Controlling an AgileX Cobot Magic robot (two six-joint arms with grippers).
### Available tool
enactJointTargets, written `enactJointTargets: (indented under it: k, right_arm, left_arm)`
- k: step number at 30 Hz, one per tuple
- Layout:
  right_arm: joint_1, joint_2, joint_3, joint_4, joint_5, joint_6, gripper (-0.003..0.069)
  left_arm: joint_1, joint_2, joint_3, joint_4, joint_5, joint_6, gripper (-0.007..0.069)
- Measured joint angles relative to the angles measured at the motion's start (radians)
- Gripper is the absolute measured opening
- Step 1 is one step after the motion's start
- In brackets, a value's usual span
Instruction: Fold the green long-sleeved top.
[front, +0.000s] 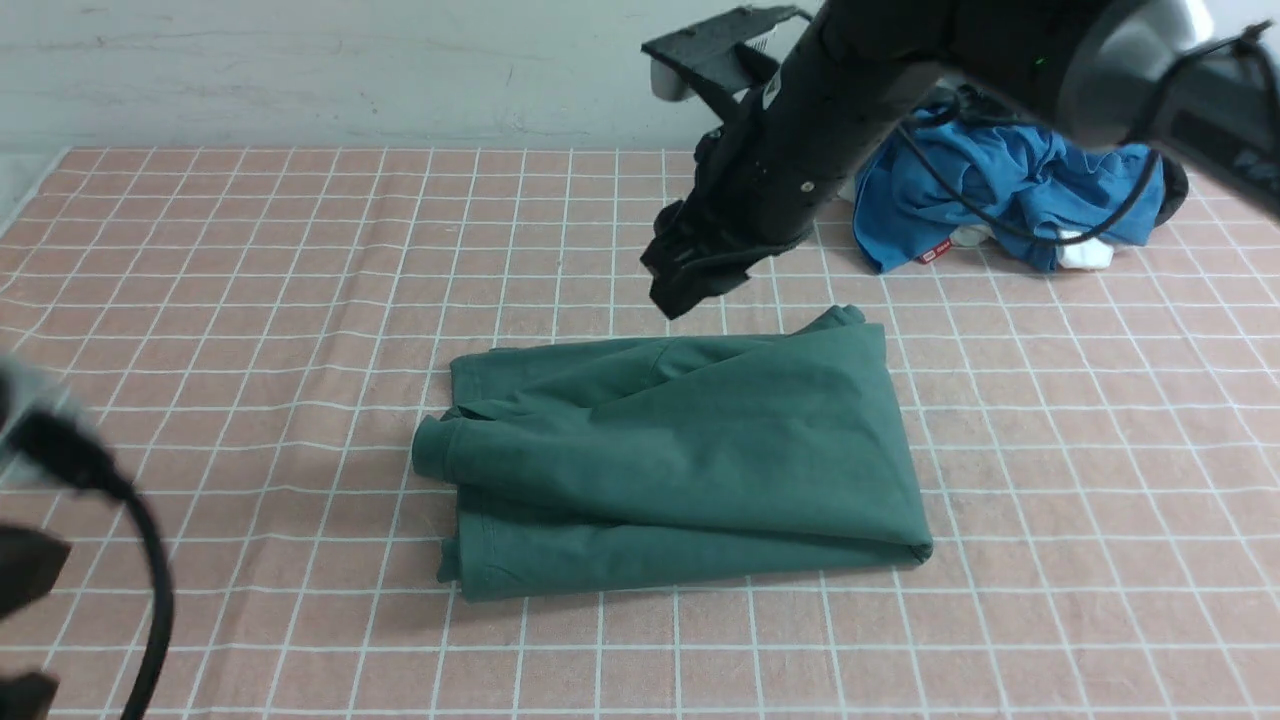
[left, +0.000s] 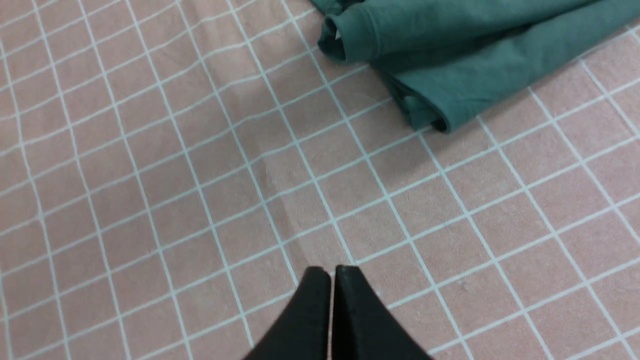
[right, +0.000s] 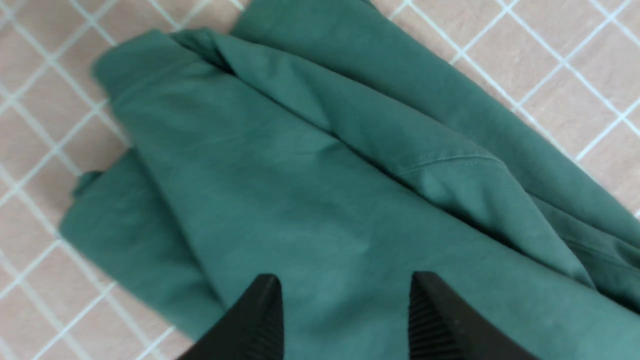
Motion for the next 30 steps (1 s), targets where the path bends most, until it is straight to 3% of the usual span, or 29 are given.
enactJointTargets:
  k: [8,14,24,30]
  right_arm:
    - [0.0,-0.366,0.281,0.07,-0.003,-0.067,0.0114]
    - [0.0,-0.686,0.565,0.075,-0.206,-0.094,0.0018]
    - [0.0,-1.202,0.955,0.072,-0.459,-0.101,-0.0006]
    - [0.0,-1.36,1.081,0.072,-0.49,-0.101,-0.0006]
  left_arm:
    - [0.0,-0.383,0.266,0.009,-0.133,-0.105,-0.0003]
    - [0.0,-0.541,0.281,0.009,-0.145,-0.107,-0.0003]
    - [0.0,-0.571,0.286,0.009,-0.146,-0.107,-0.0003]
    - [0.0,-0.571,0.287,0.008,-0.146,-0.107,-0.0003]
